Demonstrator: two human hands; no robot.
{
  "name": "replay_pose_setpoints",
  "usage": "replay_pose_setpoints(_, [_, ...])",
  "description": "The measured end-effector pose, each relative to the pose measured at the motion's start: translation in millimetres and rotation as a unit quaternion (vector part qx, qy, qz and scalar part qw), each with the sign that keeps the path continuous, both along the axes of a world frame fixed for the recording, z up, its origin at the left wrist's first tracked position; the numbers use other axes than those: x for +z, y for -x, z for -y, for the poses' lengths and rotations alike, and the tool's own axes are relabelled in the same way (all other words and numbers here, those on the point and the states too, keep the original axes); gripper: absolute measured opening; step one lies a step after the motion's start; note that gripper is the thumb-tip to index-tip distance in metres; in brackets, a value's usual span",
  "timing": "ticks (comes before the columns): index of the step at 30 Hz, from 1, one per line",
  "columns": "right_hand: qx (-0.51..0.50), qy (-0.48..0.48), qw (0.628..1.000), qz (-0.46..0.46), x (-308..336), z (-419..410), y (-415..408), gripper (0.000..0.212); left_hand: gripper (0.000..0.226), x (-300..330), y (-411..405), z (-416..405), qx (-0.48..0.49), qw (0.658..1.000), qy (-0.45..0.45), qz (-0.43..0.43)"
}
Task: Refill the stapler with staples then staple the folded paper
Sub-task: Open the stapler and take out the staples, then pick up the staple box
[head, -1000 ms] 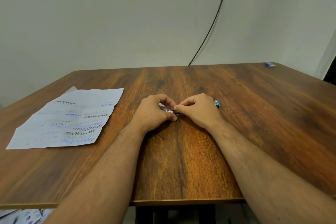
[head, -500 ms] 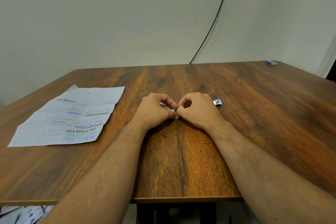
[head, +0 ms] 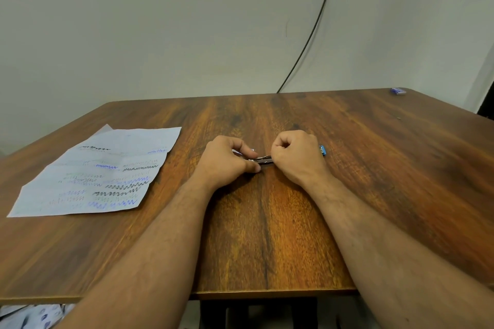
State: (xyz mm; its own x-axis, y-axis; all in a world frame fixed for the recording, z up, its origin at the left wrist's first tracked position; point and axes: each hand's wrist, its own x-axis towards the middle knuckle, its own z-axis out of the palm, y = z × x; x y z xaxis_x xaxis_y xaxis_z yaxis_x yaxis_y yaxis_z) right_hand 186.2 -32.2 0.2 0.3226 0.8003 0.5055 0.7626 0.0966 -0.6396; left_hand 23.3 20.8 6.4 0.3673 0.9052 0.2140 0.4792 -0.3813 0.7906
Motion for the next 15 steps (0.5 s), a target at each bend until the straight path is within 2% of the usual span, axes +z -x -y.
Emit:
replay_pose_setpoints(3, [0.0,0.002,1.0,-0.019,1.2,2.5,-2.2,0.02,0.019,1.2,0.5,-0.4,0.003,1.0,0.004,0.005])
replay_pose_setpoints(11, [-0.002,-0.017,1.0,0.015,3.8,7.2,1.7,0.01,0.018,3.2,1.8,0.3,0.014,1.0,0.016,0.014])
replay_pose_setpoints(15, [-0.01,-0.023,1.0,0.007,5.3,8.3,0.7,0.02,0.018,3.7,3.4,0.1,0.015,0.999,0.023,0.017])
